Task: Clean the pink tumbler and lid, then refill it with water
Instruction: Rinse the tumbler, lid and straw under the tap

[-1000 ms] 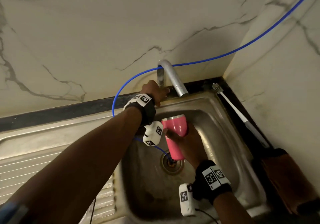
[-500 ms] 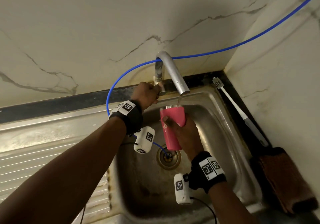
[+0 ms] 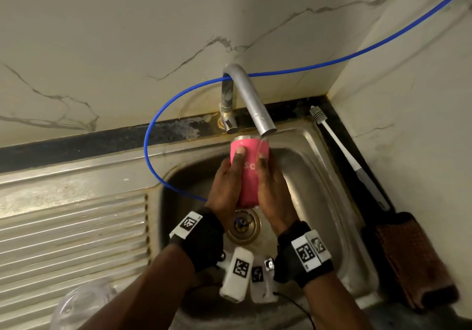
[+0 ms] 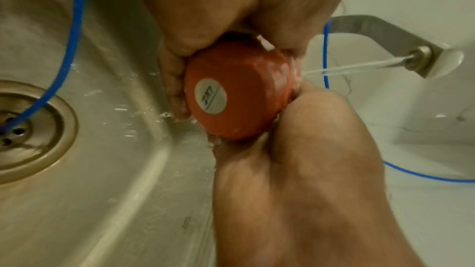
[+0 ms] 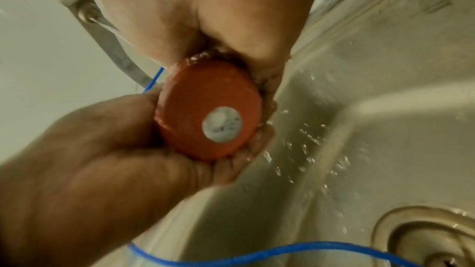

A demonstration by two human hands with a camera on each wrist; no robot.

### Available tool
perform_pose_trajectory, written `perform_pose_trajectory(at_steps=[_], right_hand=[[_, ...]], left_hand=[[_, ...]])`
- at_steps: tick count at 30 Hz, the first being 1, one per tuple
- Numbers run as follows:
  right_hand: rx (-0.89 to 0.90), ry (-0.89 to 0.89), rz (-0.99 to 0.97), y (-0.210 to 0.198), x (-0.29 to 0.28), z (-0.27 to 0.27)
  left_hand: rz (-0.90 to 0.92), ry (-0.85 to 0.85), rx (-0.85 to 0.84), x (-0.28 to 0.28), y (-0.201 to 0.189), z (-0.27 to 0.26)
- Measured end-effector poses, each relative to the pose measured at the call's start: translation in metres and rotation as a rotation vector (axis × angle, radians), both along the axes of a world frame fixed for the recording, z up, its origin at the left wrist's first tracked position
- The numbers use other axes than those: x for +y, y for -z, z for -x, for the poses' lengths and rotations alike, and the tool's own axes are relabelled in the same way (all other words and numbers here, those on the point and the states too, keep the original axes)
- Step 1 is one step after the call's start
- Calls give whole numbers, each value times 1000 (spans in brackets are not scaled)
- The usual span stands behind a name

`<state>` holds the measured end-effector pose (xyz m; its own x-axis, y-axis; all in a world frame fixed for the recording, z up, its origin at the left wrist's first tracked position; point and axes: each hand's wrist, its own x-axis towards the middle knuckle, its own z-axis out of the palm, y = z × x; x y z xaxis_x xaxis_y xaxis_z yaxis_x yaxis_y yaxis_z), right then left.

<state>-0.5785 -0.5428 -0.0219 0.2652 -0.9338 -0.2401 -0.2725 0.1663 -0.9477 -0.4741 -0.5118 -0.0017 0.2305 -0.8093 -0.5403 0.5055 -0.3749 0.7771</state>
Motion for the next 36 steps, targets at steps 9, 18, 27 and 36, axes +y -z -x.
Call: perform_pose_trajectory(at_steps=[9,18,27,36], right_hand=[[178,-194,273,-14,17,4],[124,-254,332,-8,39,8],[200,-115,119,-35,1,8],[35,-61,53,-28,9,5]], left_hand=[[57,67,-48,19,4,6],[75,7,-153,10,12,-2],[101,84,-103,18,5,18],[109,38,-232,21,7,13]])
